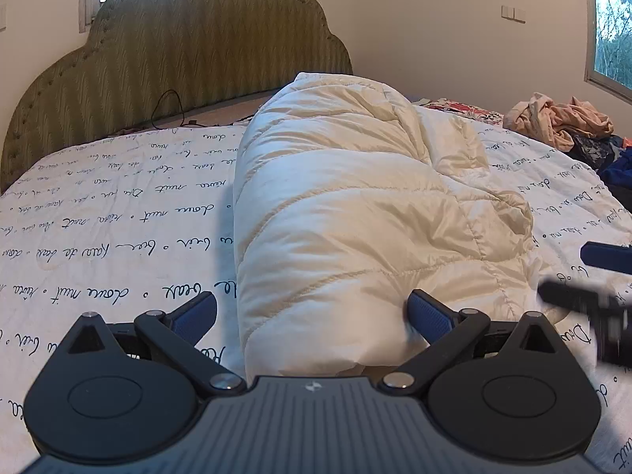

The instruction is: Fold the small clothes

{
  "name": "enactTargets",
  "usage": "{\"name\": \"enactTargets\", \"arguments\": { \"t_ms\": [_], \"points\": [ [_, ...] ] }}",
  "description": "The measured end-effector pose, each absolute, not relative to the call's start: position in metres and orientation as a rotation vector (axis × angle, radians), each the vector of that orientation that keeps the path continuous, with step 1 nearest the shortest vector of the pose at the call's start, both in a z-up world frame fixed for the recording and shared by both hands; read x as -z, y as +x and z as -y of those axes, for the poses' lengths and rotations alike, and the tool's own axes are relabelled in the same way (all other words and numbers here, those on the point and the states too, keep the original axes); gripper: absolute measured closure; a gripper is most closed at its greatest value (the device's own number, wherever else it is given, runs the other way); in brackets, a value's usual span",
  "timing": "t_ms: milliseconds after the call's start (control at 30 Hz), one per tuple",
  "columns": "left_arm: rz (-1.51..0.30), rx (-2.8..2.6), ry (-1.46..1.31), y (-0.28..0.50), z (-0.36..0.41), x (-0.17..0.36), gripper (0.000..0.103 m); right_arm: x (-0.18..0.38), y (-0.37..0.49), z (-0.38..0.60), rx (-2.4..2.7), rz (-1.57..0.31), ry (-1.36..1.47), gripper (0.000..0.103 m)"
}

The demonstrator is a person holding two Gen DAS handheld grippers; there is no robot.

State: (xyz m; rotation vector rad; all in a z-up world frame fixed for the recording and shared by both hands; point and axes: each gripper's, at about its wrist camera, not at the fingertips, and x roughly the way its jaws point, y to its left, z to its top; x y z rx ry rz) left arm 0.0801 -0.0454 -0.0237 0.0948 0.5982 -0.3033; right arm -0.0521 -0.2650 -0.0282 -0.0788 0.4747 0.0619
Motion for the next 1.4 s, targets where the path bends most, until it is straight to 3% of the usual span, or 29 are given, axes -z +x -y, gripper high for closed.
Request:
{"name": "enactTargets", "arguments": {
  "t_ms": [33,167,200,233,300,367,433,533,600,800,1000,1133,1200,1267,1333,1400],
  "points": [
    [-0.598,0.303,0.096,0.080,0.046,0.024,0.000,0.029,-0.058,0.254,-0.111,-0.474,-0.160,0.024],
    [-0.599,0.298,0.098,0.080,0.048,0.025,0.000,0.053,-0.064,0.217,-0.153,-0.501,-0.501,0.026],
    [-0.602,0.299,0.098,0.081,0.048,0.026,0.000,0.061,-0.060,0.212,-0.151,-0.527,-0.562,0.033],
    [-0.605,0.299,0.099,0.082,0.049,0.027,0.000,0.068,-0.057,0.209,-0.145,-0.545,-0.595,0.049],
    [-0.603,0.300,0.107,0.082,0.051,0.027,0.000,0.078,-0.050,0.210,-0.100,-0.547,-0.603,0.064],
    [-0.600,0.299,0.110,0.082,0.051,0.027,0.000,0.079,-0.043,0.217,-0.102,-0.556,-0.540,0.067],
    [-0.598,0.301,0.107,0.082,0.053,0.026,0.000,0.078,-0.038,0.219,-0.097,-0.550,-0.518,0.079],
    [-0.600,0.308,0.105,0.081,0.056,0.025,0.000,0.082,-0.025,0.224,-0.061,-0.549,-0.524,0.082],
    [-0.597,0.304,0.117,0.079,0.058,0.025,0.000,0.081,-0.020,0.228,-0.078,-0.584,-0.492,0.080],
    [-0.597,0.303,0.129,0.074,0.058,0.025,0.000,0.055,-0.044,0.239,-0.208,-0.583,-0.353,0.056],
    [-0.600,0.297,0.128,0.072,0.059,0.024,0.000,0.030,-0.044,0.275,-0.224,-0.515,-0.032,0.050],
    [-0.603,0.296,0.134,0.069,0.061,0.025,0.000,0.038,-0.024,0.300,-0.115,-0.522,0.139,0.027],
    [-0.604,0.296,0.138,0.068,0.061,0.026,0.000,0.049,-0.011,0.311,-0.079,-0.566,0.230,0.026],
    [-0.604,0.294,0.145,0.067,0.061,0.026,0.000,0.063,-0.005,0.321,-0.129,-0.603,0.336,0.046],
    [-0.603,0.290,0.154,0.066,0.062,0.026,0.000,0.072,-0.006,0.323,-0.122,-0.615,0.369,0.084],
    [-0.610,0.291,0.146,0.065,0.061,0.027,0.000,0.076,-0.008,0.328,-0.114,-0.615,0.395,0.088]
  ]
}}
